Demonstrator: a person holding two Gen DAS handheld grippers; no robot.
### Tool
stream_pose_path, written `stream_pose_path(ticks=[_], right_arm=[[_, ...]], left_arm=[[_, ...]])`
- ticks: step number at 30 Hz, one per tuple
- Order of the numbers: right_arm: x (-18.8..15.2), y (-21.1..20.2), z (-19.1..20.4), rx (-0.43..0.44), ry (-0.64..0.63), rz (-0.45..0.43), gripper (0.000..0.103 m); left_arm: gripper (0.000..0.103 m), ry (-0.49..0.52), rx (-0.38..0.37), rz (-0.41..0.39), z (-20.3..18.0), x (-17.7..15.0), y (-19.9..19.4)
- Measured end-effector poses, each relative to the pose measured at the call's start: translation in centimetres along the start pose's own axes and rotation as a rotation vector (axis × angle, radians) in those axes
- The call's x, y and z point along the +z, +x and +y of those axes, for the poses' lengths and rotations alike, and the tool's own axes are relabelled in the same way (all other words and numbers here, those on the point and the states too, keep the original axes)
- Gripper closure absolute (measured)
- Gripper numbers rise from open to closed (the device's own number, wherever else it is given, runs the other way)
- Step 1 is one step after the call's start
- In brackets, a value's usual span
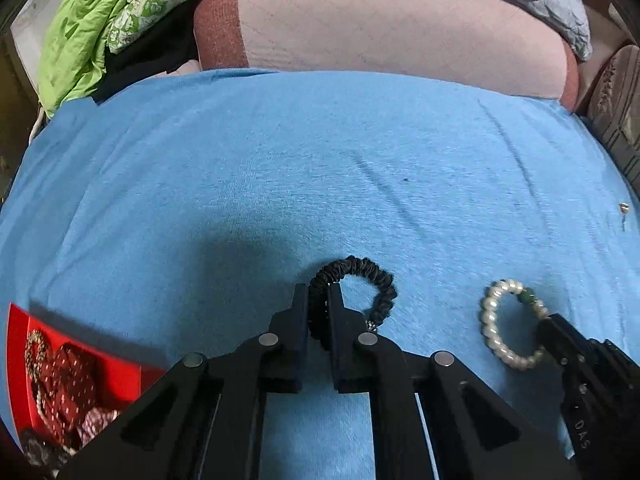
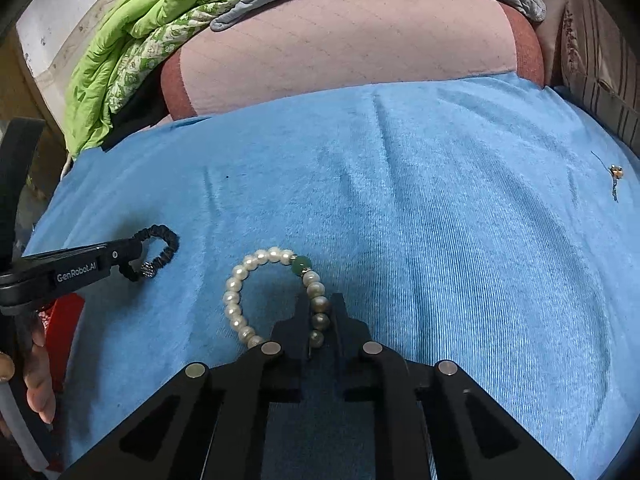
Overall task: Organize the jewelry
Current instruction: 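Grasp the black beaded hair tie with left gripper while right grasps pearl bracelet, then carry the hair tie and pearl bracelet toward the red tray with both grippers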
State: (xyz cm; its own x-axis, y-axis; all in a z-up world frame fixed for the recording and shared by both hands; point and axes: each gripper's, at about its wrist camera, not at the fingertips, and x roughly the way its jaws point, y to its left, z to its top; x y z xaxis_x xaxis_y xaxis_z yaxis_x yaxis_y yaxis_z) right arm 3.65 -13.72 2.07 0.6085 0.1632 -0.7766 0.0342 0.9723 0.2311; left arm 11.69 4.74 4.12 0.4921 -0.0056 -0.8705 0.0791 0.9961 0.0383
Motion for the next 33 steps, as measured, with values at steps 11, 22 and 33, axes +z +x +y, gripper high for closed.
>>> stream_pose_path(ticks=[11, 22, 33], right_arm=[[-0.8, -4.5, 0.9, 0.026, 0.006, -0.046, 0.092], [-2.2, -8.5, 1.2, 0.031, 0.017, -0.075, 0.092], [-4.3, -11.9, 1.3, 0.038, 0.024, -0.100, 0.092]], left_arm=[[0.095, 0.058, -0.013, -0.069, -1.8, -2.9, -5.6], [0.095, 0.098, -0.023, -0.128, -3.1, -6.6, -11.2], [0.095, 0.076, -0.041, -0.144, -2.8, -9.3, -14.2]])
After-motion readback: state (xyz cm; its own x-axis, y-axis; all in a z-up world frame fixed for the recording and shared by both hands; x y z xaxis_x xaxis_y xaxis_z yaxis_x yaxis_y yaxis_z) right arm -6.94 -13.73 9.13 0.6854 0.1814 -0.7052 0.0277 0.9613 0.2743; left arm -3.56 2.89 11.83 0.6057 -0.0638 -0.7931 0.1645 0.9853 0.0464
